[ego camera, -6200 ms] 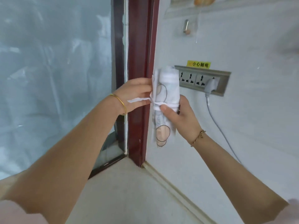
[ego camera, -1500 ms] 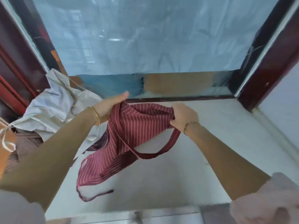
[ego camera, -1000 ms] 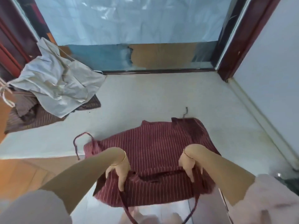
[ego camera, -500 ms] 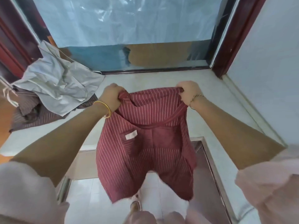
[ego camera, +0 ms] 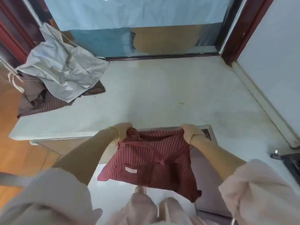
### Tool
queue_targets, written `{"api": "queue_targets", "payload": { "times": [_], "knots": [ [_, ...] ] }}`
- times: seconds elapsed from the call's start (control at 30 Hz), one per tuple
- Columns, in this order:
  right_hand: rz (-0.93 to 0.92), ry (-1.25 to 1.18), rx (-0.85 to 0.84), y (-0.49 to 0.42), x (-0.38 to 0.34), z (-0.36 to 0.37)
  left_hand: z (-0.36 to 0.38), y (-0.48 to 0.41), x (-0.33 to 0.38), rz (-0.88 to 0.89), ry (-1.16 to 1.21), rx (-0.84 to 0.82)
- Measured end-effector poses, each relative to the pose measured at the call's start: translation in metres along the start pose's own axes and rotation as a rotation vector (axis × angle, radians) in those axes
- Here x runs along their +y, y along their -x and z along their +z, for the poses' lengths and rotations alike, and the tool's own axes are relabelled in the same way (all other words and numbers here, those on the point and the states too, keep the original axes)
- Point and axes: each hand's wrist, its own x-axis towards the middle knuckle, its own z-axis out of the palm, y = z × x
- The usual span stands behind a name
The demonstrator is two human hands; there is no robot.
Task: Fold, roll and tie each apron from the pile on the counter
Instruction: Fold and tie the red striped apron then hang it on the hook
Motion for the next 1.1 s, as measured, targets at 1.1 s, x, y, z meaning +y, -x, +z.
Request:
{"api": "queue_targets", "payload": {
  "times": [1.1],
  "knots": [
    [-0.224, -0.493, 0.735, -0.009, -0.030, -0.111, -0.092, 0.019, 0.018, 0.121, 0.471, 0.996]
  ]
}}
